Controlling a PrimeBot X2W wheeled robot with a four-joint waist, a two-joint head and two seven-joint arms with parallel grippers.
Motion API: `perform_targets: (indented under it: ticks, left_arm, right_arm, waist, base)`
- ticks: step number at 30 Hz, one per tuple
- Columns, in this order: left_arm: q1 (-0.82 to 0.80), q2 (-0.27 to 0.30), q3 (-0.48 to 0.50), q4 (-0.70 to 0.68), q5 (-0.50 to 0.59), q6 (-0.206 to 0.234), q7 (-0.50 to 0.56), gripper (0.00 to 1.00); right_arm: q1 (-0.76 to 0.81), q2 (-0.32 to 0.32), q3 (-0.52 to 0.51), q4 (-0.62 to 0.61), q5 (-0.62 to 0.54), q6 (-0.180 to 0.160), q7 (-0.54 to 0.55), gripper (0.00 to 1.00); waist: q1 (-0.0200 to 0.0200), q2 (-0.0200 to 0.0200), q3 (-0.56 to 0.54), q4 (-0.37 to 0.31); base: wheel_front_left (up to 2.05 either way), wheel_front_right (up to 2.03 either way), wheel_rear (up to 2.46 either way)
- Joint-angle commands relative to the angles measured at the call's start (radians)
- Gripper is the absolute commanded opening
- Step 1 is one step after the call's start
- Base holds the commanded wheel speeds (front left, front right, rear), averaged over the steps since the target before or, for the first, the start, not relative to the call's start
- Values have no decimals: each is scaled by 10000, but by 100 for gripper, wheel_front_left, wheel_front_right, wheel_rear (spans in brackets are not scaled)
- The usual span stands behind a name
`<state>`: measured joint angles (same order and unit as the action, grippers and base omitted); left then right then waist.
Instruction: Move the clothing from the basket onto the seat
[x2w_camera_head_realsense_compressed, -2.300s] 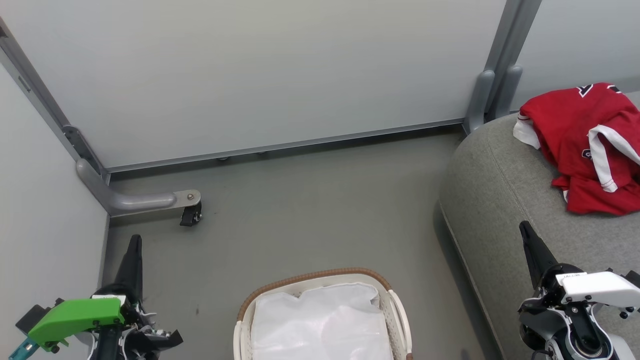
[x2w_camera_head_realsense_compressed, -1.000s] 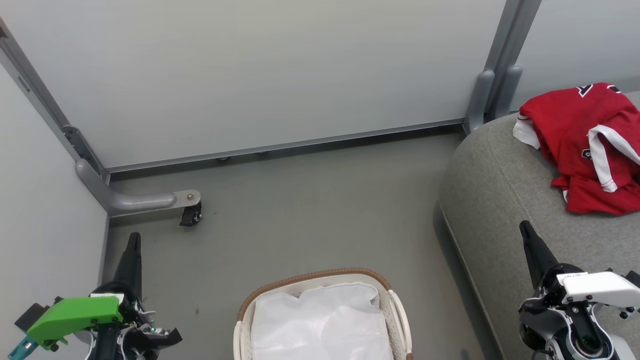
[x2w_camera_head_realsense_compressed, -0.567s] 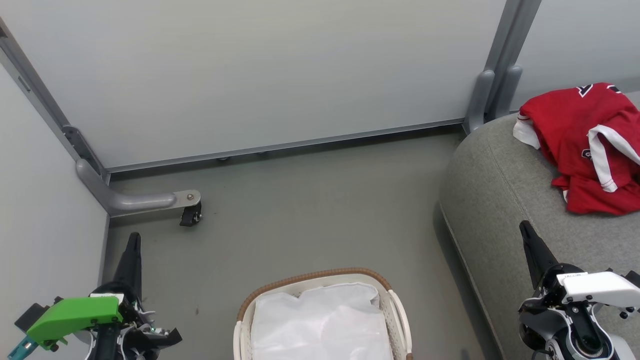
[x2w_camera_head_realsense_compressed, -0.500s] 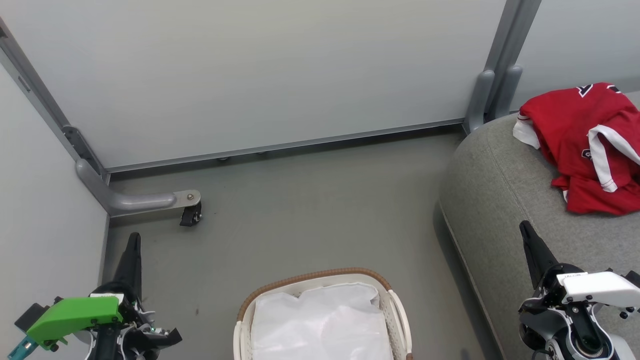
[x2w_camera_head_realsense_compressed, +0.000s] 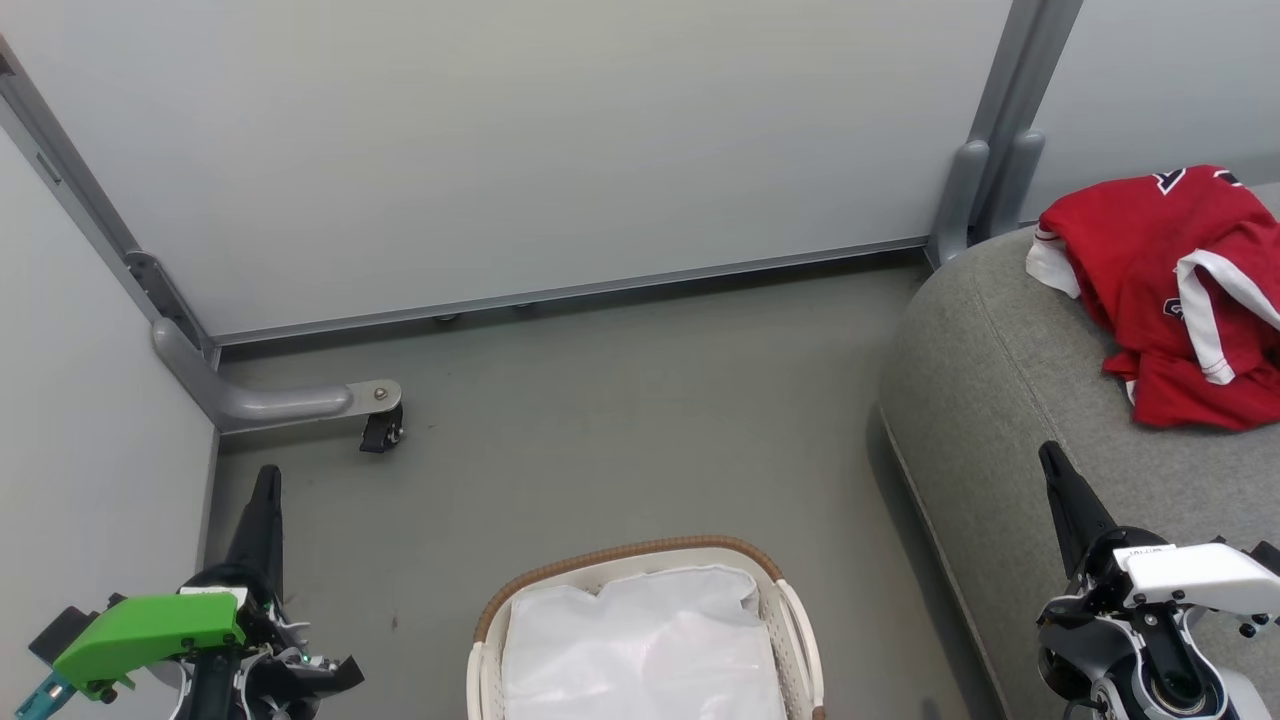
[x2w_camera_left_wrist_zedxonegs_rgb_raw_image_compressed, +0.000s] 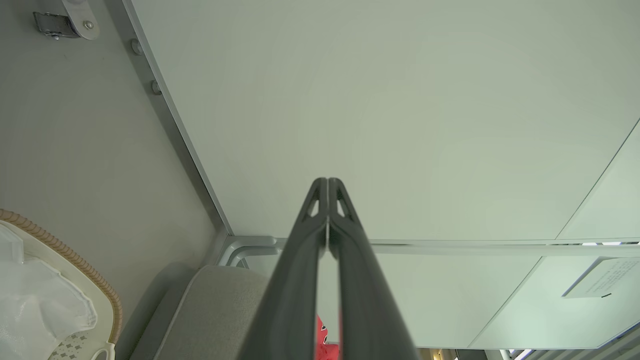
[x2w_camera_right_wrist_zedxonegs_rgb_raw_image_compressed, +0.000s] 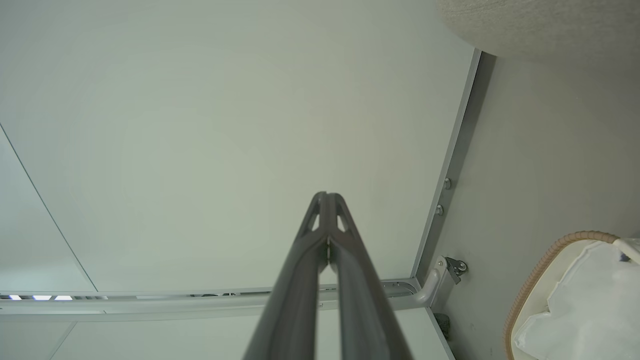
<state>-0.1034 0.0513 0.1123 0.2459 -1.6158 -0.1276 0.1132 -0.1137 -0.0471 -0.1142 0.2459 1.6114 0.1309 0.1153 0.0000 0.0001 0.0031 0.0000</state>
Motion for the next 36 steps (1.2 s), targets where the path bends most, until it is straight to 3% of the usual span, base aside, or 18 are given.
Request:
perform_targets:
  ticks: [1,36]
  left_arm:
    - [-110,13,34,-18,34,-64,29,0]
    - [-112,5,41,-17,48,-64,41,0]
  right_arm:
    - [106,-59,-18,-37,32,-3,12,0]
    - [105,-59,-17,-38,32,-3,11,0]
  waist:
    - [0,-1,0,0]
    - [0,-1,0,0]
  base:
    - [0,0,0]
    - [0,0,0]
